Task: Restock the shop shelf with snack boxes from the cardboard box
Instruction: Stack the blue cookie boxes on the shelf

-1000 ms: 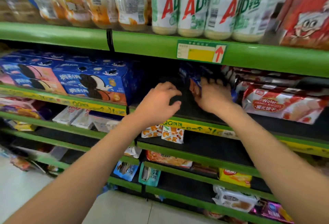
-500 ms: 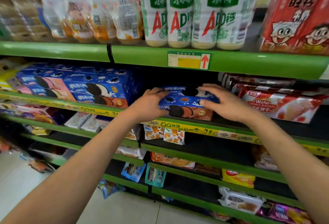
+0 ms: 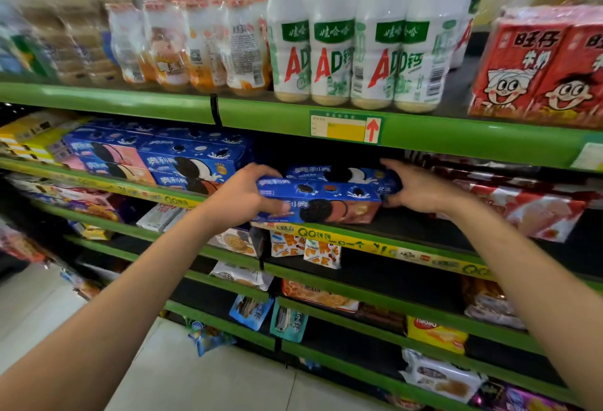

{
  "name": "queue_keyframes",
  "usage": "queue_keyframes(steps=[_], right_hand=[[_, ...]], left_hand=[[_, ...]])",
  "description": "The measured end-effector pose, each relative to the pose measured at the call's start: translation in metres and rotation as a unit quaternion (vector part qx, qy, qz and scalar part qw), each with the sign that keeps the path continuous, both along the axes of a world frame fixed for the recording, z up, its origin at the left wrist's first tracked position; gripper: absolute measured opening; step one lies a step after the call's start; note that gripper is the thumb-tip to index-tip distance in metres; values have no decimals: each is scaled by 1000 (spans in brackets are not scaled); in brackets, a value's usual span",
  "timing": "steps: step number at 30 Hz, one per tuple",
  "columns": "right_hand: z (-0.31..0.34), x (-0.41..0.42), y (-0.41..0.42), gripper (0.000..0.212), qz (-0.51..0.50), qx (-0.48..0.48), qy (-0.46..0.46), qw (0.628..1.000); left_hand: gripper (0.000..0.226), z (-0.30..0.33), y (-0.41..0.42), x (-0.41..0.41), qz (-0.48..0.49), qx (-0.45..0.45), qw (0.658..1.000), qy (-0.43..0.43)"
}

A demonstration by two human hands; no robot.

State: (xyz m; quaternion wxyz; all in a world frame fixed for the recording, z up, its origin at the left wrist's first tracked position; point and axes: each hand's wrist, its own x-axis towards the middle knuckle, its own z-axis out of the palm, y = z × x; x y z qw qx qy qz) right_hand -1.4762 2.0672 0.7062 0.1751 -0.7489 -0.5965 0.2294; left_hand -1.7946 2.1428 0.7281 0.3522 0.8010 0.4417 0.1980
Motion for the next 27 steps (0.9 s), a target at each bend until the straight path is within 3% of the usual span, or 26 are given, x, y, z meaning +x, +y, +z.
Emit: queue_keyframes(steps=[4,7,12,17,27], right_hand=[[-16,-1,5,84,-22,19,-1,1000],[-21,4,4,67,-40,43,48,997],[-25,8,-11,62,-95,122,177,972],[-22,11,-30,67,-119,187,315,923],[-28,24,-76,74,-94,274,413,864]], left_hand=[[62,-17,-8,-30,37,-227,957,-176],[57,-27,-10,-46,68,-281,928,-233],[54,-37,-11,-57,83,-310,913,-252],[51,-39,-12,-55,87,-313,909,-261],[33,-37,-5,-44,63,-310,886,-339]])
